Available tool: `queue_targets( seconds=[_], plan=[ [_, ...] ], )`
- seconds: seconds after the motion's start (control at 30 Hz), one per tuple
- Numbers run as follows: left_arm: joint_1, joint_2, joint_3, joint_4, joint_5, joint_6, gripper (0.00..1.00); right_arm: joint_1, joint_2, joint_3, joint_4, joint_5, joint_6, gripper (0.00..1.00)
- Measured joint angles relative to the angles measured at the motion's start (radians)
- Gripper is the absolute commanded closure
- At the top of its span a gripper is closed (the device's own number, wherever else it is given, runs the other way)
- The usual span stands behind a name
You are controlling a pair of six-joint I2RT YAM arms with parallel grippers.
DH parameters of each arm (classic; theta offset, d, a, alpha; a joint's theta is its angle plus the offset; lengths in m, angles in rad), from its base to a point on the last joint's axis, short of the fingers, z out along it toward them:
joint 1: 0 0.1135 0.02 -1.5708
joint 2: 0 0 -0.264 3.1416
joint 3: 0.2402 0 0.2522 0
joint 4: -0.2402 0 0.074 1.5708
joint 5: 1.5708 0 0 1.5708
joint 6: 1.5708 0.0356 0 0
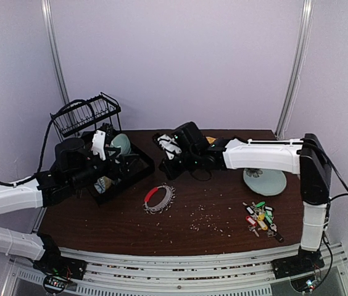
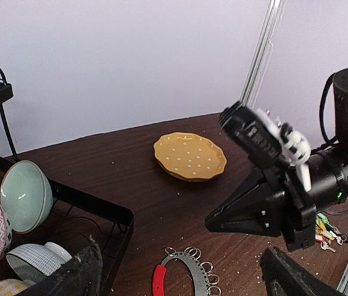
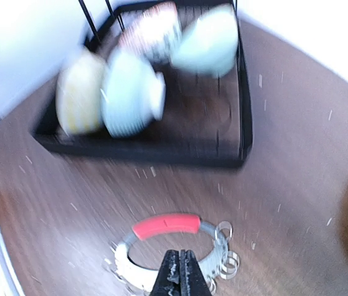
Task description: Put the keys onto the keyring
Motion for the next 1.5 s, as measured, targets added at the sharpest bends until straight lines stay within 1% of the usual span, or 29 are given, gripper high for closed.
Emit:
queue_targets(
  seconds=[0.07,0.13,0.17,0.27,0.47,0.57,0.67,0.8,0.93,1.4,1.47,1.5],
  plan=[
    [0.000,-0.017,-0.003,0.004,0.000,0.003,0.07,-0.002,-0.035,-0.001,0.036,0.003,0.001,1.00],
    [0.000,-0.023,-0.003,0.010,-0.001,0.003,0.07,-0.002,-0.032,0.019,0.048,0.036,0.010,0.94],
    [0.000,-0.022,-0.003,0.009,-0.001,0.003,0.07,-0.002,-0.018,0.033,0.046,0.053,0.018,0.89],
    [0.000,-0.019,-0.003,0.000,-0.001,-0.001,0.07,-0.003,0.076,0.117,0.014,0.124,0.057,0.69],
    [0.000,-0.011,-0.003,-0.008,-0.009,-0.005,0.07,0.001,0.264,0.187,-0.068,0.221,0.119,0.53],
    [0.000,-0.001,-0.003,-0.009,-0.013,-0.005,0.07,0.003,0.333,0.228,-0.110,0.247,0.142,0.53],
    [0.000,0.011,-0.003,-0.011,-0.016,-0.005,0.07,0.003,0.360,0.249,-0.135,0.257,0.159,0.53],
    [0.000,0.015,-0.003,-0.017,-0.018,-0.005,0.07,0.003,0.373,0.271,-0.156,0.262,0.170,0.58],
    [0.000,0.015,-0.001,-0.026,-0.025,-0.005,0.07,0.003,0.400,0.322,-0.167,0.258,0.174,0.59],
    [0.000,0.008,0.000,-0.052,-0.046,-0.004,0.06,0.003,0.416,0.323,-0.182,0.259,0.189,0.66],
    [0.000,0.003,0.000,-0.054,-0.050,-0.004,0.06,0.003,0.420,0.320,-0.181,0.259,0.192,0.69],
    [0.000,0.002,0.000,-0.054,-0.051,-0.004,0.06,0.003,0.420,0.320,-0.180,0.259,0.194,0.72]
  ],
)
